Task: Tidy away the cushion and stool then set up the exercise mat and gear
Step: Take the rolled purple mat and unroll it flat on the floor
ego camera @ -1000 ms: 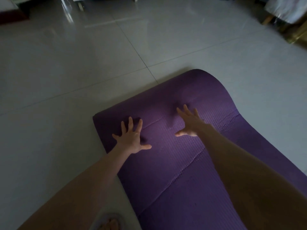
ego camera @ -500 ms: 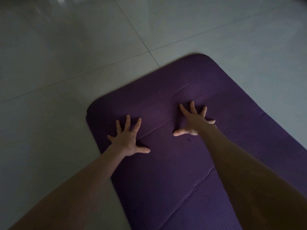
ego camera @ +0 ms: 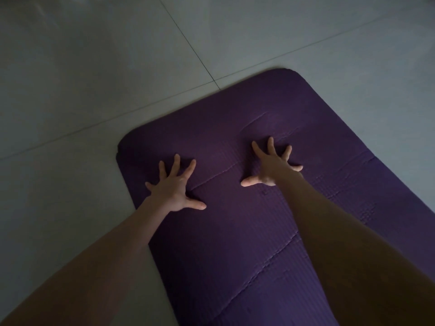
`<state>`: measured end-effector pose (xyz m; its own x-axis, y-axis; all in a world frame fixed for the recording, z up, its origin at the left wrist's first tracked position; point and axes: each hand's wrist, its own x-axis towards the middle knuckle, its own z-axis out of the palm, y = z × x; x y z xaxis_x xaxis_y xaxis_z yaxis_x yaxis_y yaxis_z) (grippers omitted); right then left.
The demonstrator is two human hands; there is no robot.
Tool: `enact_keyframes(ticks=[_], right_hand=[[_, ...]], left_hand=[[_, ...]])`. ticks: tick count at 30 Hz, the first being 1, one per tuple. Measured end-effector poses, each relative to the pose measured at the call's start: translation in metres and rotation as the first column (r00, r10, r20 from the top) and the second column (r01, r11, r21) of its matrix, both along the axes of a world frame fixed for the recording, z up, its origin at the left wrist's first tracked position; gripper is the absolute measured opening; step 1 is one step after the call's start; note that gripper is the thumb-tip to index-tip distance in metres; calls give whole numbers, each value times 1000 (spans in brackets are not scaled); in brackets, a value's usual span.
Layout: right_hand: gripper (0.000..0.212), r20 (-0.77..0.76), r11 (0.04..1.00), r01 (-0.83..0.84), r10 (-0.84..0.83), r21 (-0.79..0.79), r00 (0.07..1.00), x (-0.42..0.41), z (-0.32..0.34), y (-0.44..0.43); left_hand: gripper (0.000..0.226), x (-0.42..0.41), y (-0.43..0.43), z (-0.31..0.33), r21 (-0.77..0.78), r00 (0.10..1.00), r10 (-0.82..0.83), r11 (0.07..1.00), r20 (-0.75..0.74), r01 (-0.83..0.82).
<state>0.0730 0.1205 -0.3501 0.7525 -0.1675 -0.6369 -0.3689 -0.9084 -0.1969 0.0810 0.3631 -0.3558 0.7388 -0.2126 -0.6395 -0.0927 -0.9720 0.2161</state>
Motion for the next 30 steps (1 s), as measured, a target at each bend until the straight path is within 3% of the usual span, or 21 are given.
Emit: enact_keyframes(ticks=[17,23,30], right_hand=[[118,62,999,42,-42,-2,997,31,-8,4],[109,179,996,84,-83,-1,980,-35,-17,-14],[117,94,985,170,-165,-42,982,-165,-7,-56]], left_hand=[[121,42,4,-7,-40,999,-5,999,52,7],[108,21,-1,-4,-78,996,-6,997,91,13],[106,-67,-68,1,-73,958,-269,958,95,277]])
